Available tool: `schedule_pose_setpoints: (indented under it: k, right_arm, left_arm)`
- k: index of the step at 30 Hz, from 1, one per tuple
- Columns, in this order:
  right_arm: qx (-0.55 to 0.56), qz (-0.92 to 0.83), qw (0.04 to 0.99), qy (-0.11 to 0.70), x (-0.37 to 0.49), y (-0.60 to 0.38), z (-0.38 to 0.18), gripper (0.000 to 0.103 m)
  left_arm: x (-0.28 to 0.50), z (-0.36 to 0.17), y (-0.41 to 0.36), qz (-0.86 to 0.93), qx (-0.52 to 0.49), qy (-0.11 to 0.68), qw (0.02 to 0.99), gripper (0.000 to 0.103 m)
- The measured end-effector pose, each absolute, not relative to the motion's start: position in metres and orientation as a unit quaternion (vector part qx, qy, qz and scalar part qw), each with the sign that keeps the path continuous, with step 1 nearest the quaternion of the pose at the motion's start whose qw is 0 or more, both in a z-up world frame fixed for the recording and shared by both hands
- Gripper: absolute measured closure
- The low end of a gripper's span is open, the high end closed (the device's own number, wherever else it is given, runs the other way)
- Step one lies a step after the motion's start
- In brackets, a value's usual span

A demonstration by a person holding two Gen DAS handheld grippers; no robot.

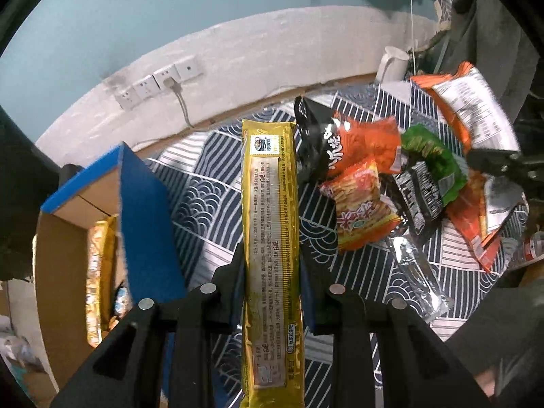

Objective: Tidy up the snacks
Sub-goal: 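Lift both packets over the box and release them inside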

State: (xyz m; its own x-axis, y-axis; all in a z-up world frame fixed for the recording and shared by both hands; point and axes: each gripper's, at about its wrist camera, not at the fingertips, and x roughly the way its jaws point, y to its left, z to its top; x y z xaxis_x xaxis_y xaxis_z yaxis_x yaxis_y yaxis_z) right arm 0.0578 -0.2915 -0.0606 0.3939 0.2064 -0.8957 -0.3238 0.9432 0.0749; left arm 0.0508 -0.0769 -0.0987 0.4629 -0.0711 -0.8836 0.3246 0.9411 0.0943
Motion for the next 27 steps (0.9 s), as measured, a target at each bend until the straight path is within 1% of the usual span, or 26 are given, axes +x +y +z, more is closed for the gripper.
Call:
schedule_pose_setpoints:
  k: [10, 27]
  right_arm:
    - [-0.072, 0.182, 0.837, 0.512, 0.055, -0.258, -0.039, 0.062]
    - [-0.093, 0.228, 0.833, 0.496, 0.067, -0.176, -0.012, 0.062]
  left_arm:
    - [0.032, -0.055, -0.041, -0.099, 0.128, 0.464, 0.871, 0.075]
    - [0.024, -0.036, 0.057, -0.040, 0.084, 0.446, 0.890, 0.075]
